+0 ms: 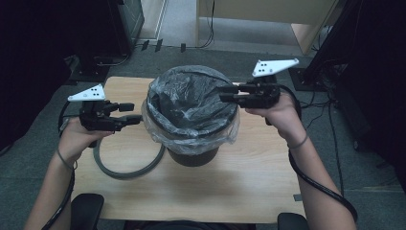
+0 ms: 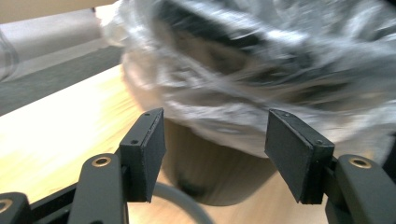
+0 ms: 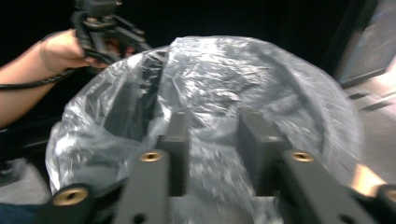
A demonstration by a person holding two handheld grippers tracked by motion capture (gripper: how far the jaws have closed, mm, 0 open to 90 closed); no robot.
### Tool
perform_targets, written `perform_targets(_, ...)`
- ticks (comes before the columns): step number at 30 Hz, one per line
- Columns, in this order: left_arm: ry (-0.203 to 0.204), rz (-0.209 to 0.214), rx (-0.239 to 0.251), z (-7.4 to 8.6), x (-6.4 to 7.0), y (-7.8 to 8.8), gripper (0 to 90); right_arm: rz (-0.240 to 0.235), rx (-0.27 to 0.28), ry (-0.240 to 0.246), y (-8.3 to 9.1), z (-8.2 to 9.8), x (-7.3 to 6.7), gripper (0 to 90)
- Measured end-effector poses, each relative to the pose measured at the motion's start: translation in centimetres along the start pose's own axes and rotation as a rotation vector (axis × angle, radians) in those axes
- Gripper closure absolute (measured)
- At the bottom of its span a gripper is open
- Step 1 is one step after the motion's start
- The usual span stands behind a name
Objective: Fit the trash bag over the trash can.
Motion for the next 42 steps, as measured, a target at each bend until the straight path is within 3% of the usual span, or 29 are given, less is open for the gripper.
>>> perform_targets(1, 0.004, -0.002, -0.003, 0.1, -0.4, -0.2, 37.4, -0.014, -0.010, 0.004, -0.4, -0.2, 0.0, 67.2)
perform_targets(3, 0.000, 0.003, -0.007, 0.3, -0.8, -0.6, 37.4, 0.009, -0.032, 0.030, -1.5, -0.6, 0.5, 68.9)
perform_targets(5, -0.008, -0.004, -0.025, 0.4, -1.5, -0.9, 37.2, -0.010, -0.048, 0.023, -2.6, -1.2, 0.5, 70.7)
perform_targets(7, -0.020, -0.038, -0.051, 0.5, -2.4, -1.1, 37.1, -0.016, -0.061, -0.001, -3.5, -1.9, 0.5, 70.9)
perform_targets(12, -0.016, -0.026, -0.041, 0.4, -3.4, -1.6, 36.4, -0.046, -0.110, -0.002, -6.1, -3.9, -0.3, 82.0)
perform_targets(19, 0.000, -0.017, -0.008, 1.1, -4.4, -2.2, 36.4, -0.105, -0.165, 0.014, -10.4, -5.5, -2.2, 83.0)
perform_targets(24, 0.001, -0.031, 0.006, 2.1, -5.4, -2.2, 36.2, -0.139, -0.211, 0.013, -12.8, -5.0, -2.7, 82.3)
perform_targets(27, -0.007, -0.063, -0.031, 2.8, -6.2, -2.4, 35.9, -0.135, -0.255, 0.018, -14.0, -3.8, -2.2, 78.7)
perform_targets(30, -0.003, -0.064, -0.018, 3.0, -6.7, -2.2, 35.7, -0.118, -0.303, -0.015, -14.9, -2.6, -1.2, 72.8)
perform_targets(34, -0.008, -0.111, -0.019, 3.9, -7.9, -1.6, 35.4, -0.061, -0.340, -0.052, -15.7, -1.2, 0.8, 60.6)
perform_targets(39, 0.025, -0.130, 0.018, 4.9, -9.3, -0.6, 35.1, 0.004, -0.357, -0.110, -16.2, -0.4, 2.4, 43.4)
perform_targets(40, 0.026, -0.139, 0.014, 5.2, -9.6, -0.5, 34.7, 0.013, -0.362, -0.108, -16.4, -0.2, 2.5, 37.1)
perform_targets(42, 0.036, -0.157, 0.004, 5.9, -10.2, -0.6, 34.3, 0.051, -0.370, -0.084, -17.0, 0.3, 2.9, 32.9)
Point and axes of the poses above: each handheld gripper's, and its own axes: y roughly backward along the jaws, z roughly out of its underside, x roughly to its right, the point moved 9 cm from there along -y, roughly forward along the jaws, and after that the axes turned 7 degrees about z, right-handed, at the moved point
